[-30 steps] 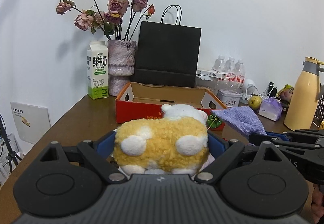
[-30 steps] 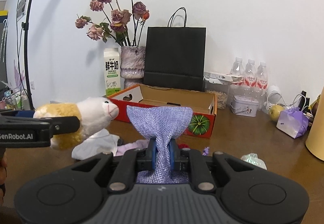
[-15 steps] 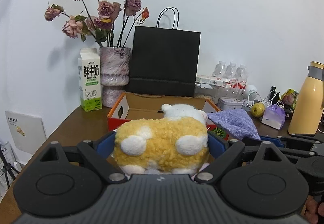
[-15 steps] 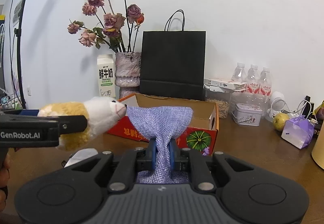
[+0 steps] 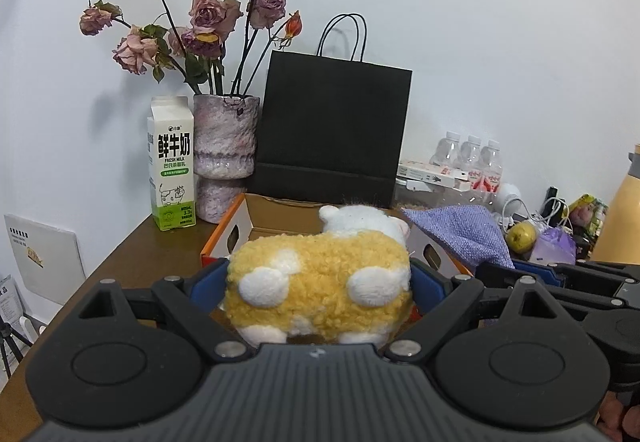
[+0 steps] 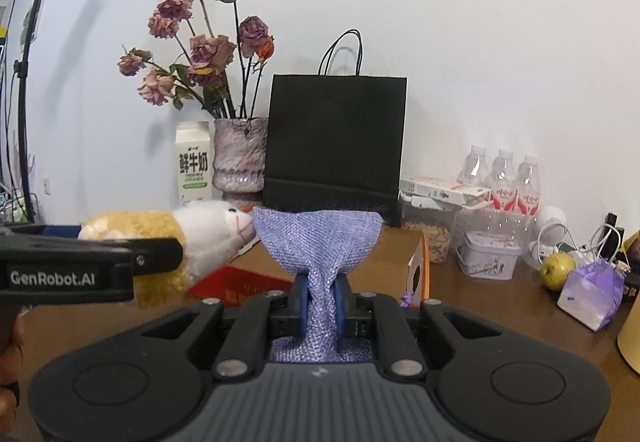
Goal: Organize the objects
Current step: 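Carry the sheep and pouch toward the red box with both tools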
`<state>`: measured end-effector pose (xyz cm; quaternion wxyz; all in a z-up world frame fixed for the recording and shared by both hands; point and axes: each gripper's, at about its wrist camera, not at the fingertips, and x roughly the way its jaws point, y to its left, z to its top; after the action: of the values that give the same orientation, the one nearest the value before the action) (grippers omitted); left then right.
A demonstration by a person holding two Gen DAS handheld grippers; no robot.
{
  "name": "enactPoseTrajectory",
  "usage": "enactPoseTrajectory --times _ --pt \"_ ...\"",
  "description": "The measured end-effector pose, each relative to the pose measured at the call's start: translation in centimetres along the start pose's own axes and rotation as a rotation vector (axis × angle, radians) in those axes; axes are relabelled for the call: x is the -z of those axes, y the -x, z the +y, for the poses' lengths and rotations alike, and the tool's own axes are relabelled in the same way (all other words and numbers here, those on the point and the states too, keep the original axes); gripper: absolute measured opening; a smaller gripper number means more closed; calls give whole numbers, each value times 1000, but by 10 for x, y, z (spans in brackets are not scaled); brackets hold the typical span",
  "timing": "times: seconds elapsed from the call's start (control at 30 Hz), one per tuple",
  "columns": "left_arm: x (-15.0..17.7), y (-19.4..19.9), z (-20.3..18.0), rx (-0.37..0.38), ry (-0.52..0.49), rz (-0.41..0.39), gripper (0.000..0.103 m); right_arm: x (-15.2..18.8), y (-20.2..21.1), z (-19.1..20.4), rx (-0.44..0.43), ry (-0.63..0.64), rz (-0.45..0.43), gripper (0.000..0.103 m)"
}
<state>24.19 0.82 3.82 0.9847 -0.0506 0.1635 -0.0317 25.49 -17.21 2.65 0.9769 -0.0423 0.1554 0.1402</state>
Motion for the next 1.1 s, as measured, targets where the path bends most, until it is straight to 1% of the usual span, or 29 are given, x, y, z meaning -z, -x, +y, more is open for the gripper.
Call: enactPoseTrajectory --times 0.23,0.43,0.6,0.93,1.1 --pt "-11 -23 2 -20 30 -3 93 -13 -27 -1 -9 -9 0 12" --pt "-18 -40 4 -50 32 -19 93 -20 -50 1 -19 -14 4 12" --pt "-24 -55 4 -61 32 -21 93 -23 -68 0 -26 -17 8 12" --pt "-40 -86 2 -79 42 -48 93 -34 -94 -8 -2 -18 2 12" --pt "-45 -104 2 -85 46 -39 93 -37 -111 -14 4 -28 18 12"
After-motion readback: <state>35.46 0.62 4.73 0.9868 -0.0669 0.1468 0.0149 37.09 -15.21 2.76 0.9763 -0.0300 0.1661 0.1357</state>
